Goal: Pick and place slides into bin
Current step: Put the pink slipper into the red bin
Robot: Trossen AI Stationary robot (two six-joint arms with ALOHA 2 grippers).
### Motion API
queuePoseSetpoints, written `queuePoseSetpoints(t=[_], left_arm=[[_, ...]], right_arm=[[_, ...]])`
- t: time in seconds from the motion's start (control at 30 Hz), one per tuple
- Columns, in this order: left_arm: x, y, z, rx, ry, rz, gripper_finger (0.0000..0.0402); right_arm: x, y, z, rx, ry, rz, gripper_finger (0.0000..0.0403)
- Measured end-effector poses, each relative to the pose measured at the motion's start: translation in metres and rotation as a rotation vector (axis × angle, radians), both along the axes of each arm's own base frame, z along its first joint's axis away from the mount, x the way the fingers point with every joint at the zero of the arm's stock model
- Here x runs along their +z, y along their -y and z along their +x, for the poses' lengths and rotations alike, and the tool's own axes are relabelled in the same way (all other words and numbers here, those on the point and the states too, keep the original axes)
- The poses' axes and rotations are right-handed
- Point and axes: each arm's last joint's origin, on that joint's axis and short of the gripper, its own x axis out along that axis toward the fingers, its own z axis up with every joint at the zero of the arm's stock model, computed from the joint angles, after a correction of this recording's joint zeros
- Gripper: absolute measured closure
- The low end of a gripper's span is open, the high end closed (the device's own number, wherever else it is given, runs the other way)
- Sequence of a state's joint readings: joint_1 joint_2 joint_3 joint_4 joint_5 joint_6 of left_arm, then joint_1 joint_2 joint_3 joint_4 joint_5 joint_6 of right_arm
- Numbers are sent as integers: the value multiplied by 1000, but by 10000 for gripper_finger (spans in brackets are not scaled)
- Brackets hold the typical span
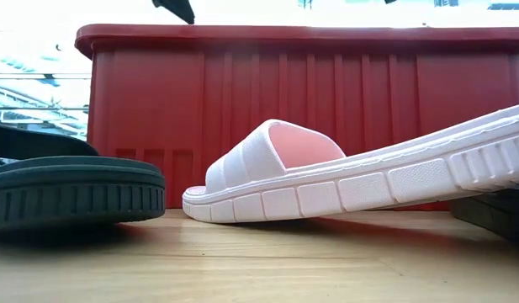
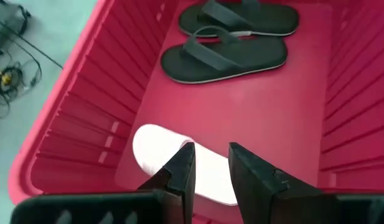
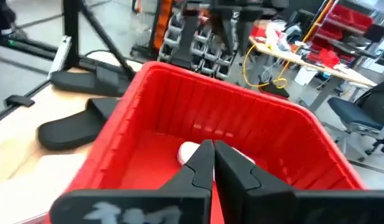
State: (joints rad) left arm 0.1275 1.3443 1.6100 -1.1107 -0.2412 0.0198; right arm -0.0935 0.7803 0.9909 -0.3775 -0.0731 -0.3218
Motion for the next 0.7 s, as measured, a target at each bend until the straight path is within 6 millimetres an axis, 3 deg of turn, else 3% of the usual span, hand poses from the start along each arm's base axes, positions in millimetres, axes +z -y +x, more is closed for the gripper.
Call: queuePoseSetpoints(t=[0.17, 0.4, 0.5, 0.7], left_arm=[[5, 19, -4, -25, 22, 36, 309], [6, 38, -6, -85, 30, 38, 309], [7, 47, -7, -112, 41, 29, 309], [14, 64, -16, -184, 84, 21, 309]], right_arm=[[13, -32, 4, 59, -41, -23, 402], [13, -87, 13, 301, -129, -14, 402], [7, -111, 15, 387, -148, -39, 403], [-15, -151, 24, 396, -233, -130, 403]])
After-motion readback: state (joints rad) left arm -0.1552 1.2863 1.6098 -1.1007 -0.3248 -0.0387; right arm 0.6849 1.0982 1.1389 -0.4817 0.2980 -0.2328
